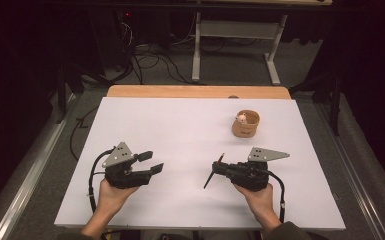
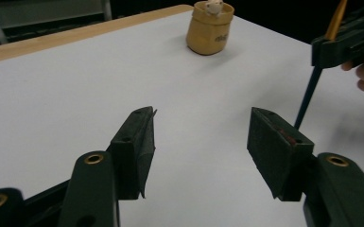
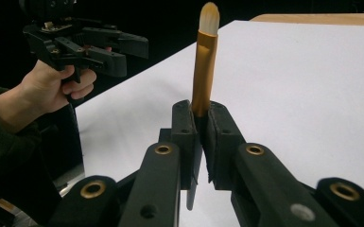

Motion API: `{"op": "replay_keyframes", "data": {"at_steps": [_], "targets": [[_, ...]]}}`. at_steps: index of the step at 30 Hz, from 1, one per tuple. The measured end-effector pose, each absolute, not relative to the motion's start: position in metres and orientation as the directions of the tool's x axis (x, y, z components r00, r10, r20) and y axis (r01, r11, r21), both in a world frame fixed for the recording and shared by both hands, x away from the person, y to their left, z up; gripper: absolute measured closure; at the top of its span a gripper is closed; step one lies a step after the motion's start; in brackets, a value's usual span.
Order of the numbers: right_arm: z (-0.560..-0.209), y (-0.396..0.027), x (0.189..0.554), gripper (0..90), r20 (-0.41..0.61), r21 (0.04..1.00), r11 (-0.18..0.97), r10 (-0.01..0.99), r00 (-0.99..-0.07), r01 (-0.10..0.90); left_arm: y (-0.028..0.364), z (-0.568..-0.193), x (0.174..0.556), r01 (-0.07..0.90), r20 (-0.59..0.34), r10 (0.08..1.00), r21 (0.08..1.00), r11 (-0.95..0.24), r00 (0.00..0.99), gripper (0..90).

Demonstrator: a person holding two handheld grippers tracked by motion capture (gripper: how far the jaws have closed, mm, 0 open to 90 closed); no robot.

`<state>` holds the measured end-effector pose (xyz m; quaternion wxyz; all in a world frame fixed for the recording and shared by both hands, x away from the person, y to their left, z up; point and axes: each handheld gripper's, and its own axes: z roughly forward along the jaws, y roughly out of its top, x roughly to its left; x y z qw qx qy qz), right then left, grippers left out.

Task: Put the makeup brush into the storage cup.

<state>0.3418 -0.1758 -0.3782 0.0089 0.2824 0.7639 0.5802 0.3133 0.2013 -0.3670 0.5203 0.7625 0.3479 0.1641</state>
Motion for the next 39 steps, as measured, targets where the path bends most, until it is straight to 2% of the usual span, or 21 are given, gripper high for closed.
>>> {"op": "replay_keyframes", "data": {"at_steps": [16, 27, 39], "targets": [[-0.37, -0.188, 0.341, 85.7, 0.268, 0.886, 0.21, 0.495, -0.827, 0.413, 0.222, -0.382, 0.316, 0.374, -0.114, 0.757, 0.909, -0.182, 0.644, 42.0], [-0.36, -0.205, 0.346, 85.7, 0.233, 0.887, 0.217, 0.551, -0.801, 0.408, 0.231, -0.387, 0.318, 0.392, -0.137, 0.783, 0.909, -0.145, 0.606, 37.2], [-0.355, -0.22, 0.348, 85.6, 0.224, 0.889, 0.203, 0.59, -0.776, 0.411, 0.232, -0.389, 0.319, 0.402, -0.153, 0.779, 0.905, -0.137, 0.608, 32.6]]}}
